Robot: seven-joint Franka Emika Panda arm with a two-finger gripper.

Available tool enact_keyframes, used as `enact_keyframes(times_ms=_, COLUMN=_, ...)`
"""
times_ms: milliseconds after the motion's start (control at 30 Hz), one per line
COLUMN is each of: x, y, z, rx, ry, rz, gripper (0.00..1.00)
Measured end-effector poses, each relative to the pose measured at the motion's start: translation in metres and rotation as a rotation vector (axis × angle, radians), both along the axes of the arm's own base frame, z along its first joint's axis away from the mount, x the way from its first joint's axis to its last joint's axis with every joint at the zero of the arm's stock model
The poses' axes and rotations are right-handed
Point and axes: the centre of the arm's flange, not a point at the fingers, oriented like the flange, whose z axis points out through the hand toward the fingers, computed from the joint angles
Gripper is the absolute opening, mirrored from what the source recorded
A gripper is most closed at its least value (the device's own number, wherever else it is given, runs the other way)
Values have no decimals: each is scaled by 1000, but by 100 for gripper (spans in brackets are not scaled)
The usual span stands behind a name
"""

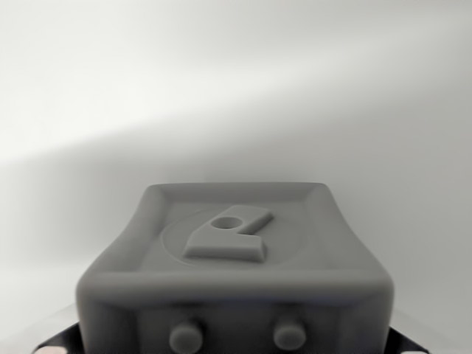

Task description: Destack cube

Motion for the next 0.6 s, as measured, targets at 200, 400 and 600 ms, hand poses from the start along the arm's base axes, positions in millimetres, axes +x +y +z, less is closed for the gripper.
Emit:
enact_keyframes(times_ms=200, x=0, y=0, z=-5, rx=1, ry=1, rz=-1, gripper=0)
enact_keyframes(times_ms=400, x=0, y=0, z=-6, rx=0, ry=-1, rz=-1, gripper=100)
enact_keyframes(times_ms=600, x=0, y=0, z=-6, rx=0, ry=-1, rz=-1, gripper=100)
